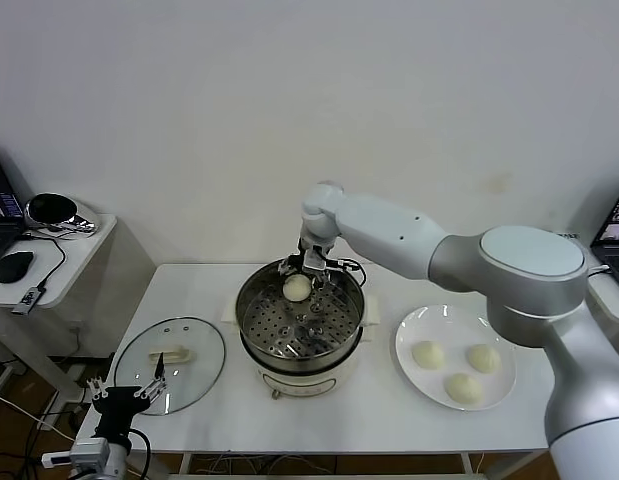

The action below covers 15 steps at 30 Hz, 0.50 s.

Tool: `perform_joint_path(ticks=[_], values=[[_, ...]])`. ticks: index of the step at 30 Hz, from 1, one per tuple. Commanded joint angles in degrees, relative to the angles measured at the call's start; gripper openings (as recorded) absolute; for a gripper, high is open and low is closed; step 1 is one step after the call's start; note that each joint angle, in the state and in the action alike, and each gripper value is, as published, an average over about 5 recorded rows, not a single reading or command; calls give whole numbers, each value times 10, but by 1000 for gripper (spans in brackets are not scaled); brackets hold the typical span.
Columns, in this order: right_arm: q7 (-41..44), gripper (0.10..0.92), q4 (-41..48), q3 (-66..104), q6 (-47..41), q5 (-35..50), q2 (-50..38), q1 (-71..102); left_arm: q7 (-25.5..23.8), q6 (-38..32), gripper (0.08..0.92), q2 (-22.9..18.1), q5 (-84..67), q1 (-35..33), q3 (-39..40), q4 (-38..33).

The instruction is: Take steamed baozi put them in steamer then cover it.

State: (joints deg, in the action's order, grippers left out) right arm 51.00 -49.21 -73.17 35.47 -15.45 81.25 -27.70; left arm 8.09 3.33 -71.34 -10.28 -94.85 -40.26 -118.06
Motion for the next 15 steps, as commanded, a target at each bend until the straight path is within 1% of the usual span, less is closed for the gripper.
perform_joint_path(ticks=[1, 4, 7, 8, 10, 15], values=[[31, 822, -105, -31, -110, 162, -75, -79, -1, 1, 823, 1, 0, -1, -3, -4], [57, 823, -211, -64, -253, 288, -143, -136, -1, 1, 823, 3, -1, -1, -4, -6], [68, 823, -304, -92, -405, 359, -224, -183, -1, 1, 823, 3, 0, 2, -3, -5], [70, 823, -331, -101, -450, 372, -251, -195, -1, 1, 823, 3, 0, 3, -2, -5], [72, 823, -380, -118, -509, 380, -302, -211, -1, 1, 823, 3, 1, 5, 1, -6], [78, 823, -452, -139, -572, 346, -423, -218, -2, 2, 823, 8, 3, 8, 4, -10]])
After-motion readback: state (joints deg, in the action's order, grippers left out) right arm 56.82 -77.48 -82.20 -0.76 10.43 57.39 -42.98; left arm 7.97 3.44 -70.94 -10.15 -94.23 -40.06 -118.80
